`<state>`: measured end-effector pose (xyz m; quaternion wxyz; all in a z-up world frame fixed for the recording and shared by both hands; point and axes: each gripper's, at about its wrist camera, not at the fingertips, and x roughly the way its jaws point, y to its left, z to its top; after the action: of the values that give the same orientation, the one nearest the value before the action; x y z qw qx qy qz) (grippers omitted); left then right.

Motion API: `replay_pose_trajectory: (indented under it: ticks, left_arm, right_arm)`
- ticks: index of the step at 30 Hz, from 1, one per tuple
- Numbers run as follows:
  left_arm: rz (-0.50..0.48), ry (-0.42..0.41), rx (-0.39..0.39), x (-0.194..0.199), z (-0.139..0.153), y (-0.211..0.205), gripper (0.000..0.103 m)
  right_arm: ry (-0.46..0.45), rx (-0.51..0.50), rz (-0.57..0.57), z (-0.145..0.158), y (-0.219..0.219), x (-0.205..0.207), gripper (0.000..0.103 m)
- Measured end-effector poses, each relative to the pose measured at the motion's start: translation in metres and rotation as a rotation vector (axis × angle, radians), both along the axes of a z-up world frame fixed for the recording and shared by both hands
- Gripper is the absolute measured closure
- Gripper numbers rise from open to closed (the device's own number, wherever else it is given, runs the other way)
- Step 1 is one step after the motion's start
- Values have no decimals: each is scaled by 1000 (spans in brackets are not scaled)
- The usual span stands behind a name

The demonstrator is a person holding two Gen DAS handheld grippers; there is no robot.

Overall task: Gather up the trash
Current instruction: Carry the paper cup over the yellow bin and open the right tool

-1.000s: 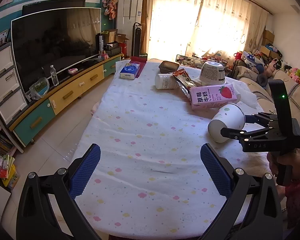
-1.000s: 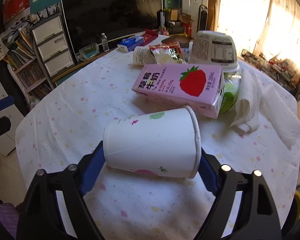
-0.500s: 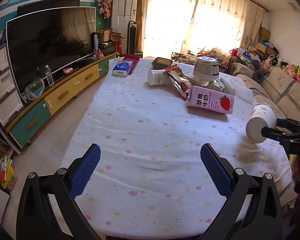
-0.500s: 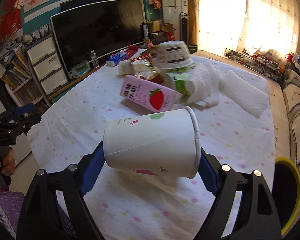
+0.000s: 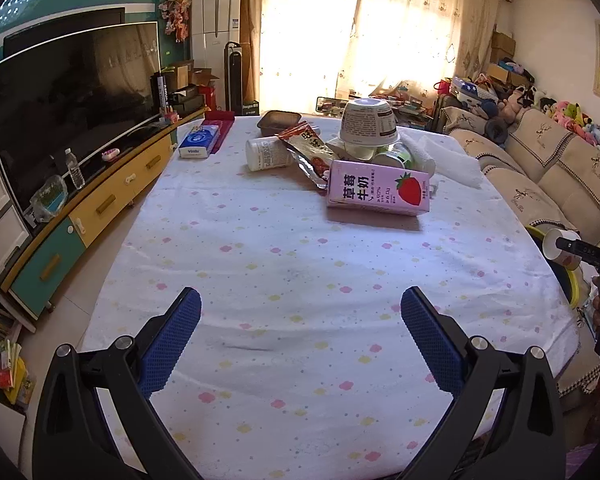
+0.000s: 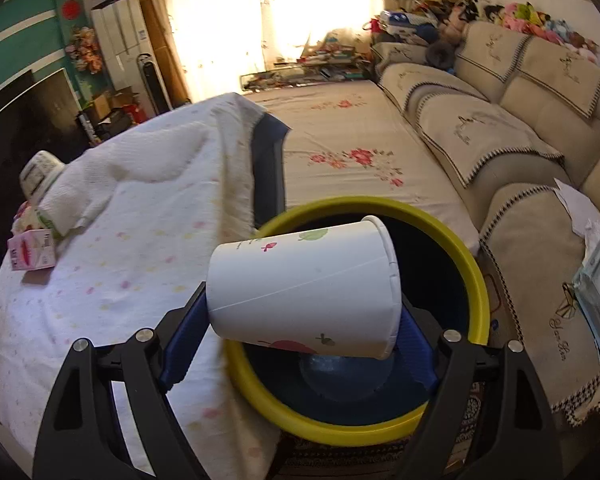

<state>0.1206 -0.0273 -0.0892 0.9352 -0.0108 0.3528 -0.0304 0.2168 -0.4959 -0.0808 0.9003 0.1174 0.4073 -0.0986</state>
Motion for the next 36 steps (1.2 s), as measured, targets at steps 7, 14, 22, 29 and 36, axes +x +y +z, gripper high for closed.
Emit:
replay_pose_trajectory:
  ticks: [7, 14, 22, 29, 36]
  left_arm:
    - [-47, 24, 4, 18, -4, -21, 4]
    - [-108, 60, 5, 45, -14, -42, 4]
    - [-195, 52, 85, 97, -20, -56, 4]
    - [-263, 56, 77, 152, -26, -56, 4]
    - [-344, 122, -20, 190, -40, -57, 4]
  right_arm:
    - [99, 4, -81, -43, -28, 20, 22]
    - [106, -17, -75, -49, -27, 24, 18]
    - [94, -6, -73, -46, -22, 19, 17]
    - [97, -3, -72, -45, -20, 21, 17]
    - [96, -3, -70, -44, -16, 24, 17]
